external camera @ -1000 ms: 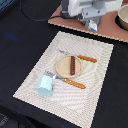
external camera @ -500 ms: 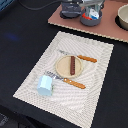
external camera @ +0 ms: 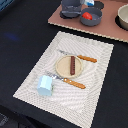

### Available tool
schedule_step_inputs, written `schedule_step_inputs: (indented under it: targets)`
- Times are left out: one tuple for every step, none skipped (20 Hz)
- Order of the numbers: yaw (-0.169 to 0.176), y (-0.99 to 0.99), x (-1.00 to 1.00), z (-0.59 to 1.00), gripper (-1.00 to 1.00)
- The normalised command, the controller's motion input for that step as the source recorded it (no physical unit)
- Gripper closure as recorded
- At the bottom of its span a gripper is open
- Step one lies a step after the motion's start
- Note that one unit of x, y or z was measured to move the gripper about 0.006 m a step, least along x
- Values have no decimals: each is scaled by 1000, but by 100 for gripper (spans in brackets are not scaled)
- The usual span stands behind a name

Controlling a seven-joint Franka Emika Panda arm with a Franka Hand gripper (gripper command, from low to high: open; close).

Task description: Interact with the objects in diverse but meaningful ways.

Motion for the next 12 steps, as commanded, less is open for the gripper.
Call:
schedule_step_inputs:
  targets:
    - [100, 426, -866, 0, 100]
    - [101, 423, -857, 0, 100]
    - [101, 423, -840, 0, 100]
    - [100, 429, -817, -31, 100]
    - [97, 489, -569, -86, 100]
    - [85, 597, -111, -23, 100]
    - [73, 634, -3, -20, 100]
    - [70, 529, -31, -74, 100]
    - [64, 489, -37, -149, 100]
    - [60, 509, 0, -160, 100]
    - [56, 534, 0, -177, 100]
    - [56, 540, 0, -200, 100]
